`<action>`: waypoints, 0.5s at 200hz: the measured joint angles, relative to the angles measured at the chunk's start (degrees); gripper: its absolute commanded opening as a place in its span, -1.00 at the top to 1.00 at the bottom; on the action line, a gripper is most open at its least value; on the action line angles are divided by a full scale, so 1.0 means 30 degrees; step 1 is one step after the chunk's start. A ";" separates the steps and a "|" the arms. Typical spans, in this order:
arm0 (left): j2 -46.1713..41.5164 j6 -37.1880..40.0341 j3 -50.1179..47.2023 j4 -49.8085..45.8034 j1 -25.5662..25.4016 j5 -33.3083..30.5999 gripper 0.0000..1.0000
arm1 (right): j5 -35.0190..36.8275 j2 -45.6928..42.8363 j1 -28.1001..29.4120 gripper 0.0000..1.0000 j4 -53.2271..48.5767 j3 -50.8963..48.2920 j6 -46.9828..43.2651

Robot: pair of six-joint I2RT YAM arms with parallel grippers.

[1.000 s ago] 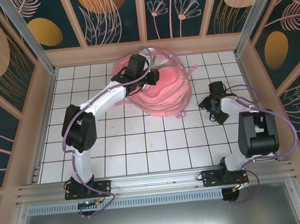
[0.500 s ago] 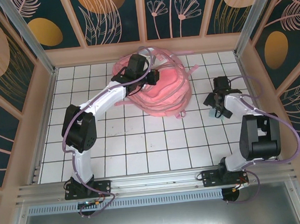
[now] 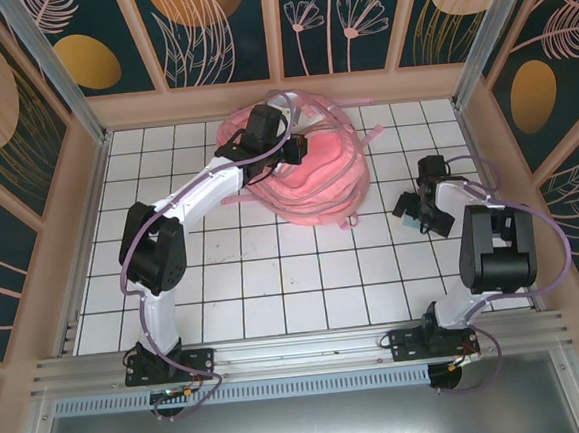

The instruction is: Pack the student bag

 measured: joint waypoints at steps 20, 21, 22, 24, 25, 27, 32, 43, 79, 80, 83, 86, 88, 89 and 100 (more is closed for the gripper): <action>0.0000 0.0000 0.0000 0.0000 0.0000 0.0000 1.00 | 0.0022 0.0437 -0.0044 -0.91 0.0175 0.0000 -0.0124; 0.0000 0.0000 0.0007 0.0000 0.0000 0.0000 1.00 | 0.0044 0.0437 -0.0044 -0.90 0.0175 0.0000 -0.0124; 0.0000 0.0000 0.0000 0.0000 0.0000 0.0000 1.00 | 0.0044 0.0444 -0.0044 -0.90 0.0175 0.0000 -0.0131; 0.0000 0.0000 0.0000 0.0000 0.0000 0.0000 1.00 | 0.0044 0.0452 -0.0051 -0.88 0.0182 0.0000 -0.0138; 0.0000 0.0000 0.0007 0.0000 0.0000 0.0000 1.00 | 0.0051 0.0452 -0.0066 -0.88 0.0182 0.0000 -0.0160; 0.0000 0.0000 0.0000 0.0000 0.0000 0.0000 1.00 | 0.0066 0.0452 -0.0080 -0.87 0.0182 0.0000 -0.0175; 0.0000 0.0000 0.0000 0.0000 0.0000 0.0000 1.00 | 0.0066 0.0452 -0.0095 -0.85 0.0182 0.0000 -0.0233; -0.0029 0.0007 0.0000 -0.0007 0.0000 -0.0007 1.00 | 0.0117 0.0459 -0.0117 -0.78 0.0168 0.0000 -0.0277; -0.0175 0.0015 0.0000 -0.0051 0.0022 -0.0087 1.00 | 0.0335 0.0503 -0.0168 -0.44 0.0073 0.0000 -0.0415; -0.0175 0.0015 0.0000 -0.0058 0.0022 -0.0095 1.00 | 0.0335 0.0503 -0.0175 -0.42 0.0073 0.0000 -0.0372; -0.0182 0.0044 0.0000 -0.0066 0.0022 -0.0109 1.00 | 0.0342 0.0503 -0.0189 -0.40 0.0080 0.0000 -0.0408; -0.0197 0.0066 0.0000 -0.0073 0.0022 -0.0146 1.00 | 0.0335 0.0503 -0.0189 -0.37 0.0087 0.0000 -0.0430; -0.0197 0.0058 0.0000 -0.0080 0.0022 -0.0153 1.00 | 0.0357 0.0503 -0.0211 -0.36 0.0087 0.0000 -0.0386; -0.0204 0.0073 0.0000 -0.0087 0.0022 -0.0160 1.00 | 0.0335 0.0503 -0.0219 -0.35 0.0087 0.0000 -0.0423; -0.0204 0.0080 0.0000 -0.0095 0.0015 -0.0219 1.00 | 0.0342 0.0503 -0.0233 -0.31 0.0102 0.0000 -0.0452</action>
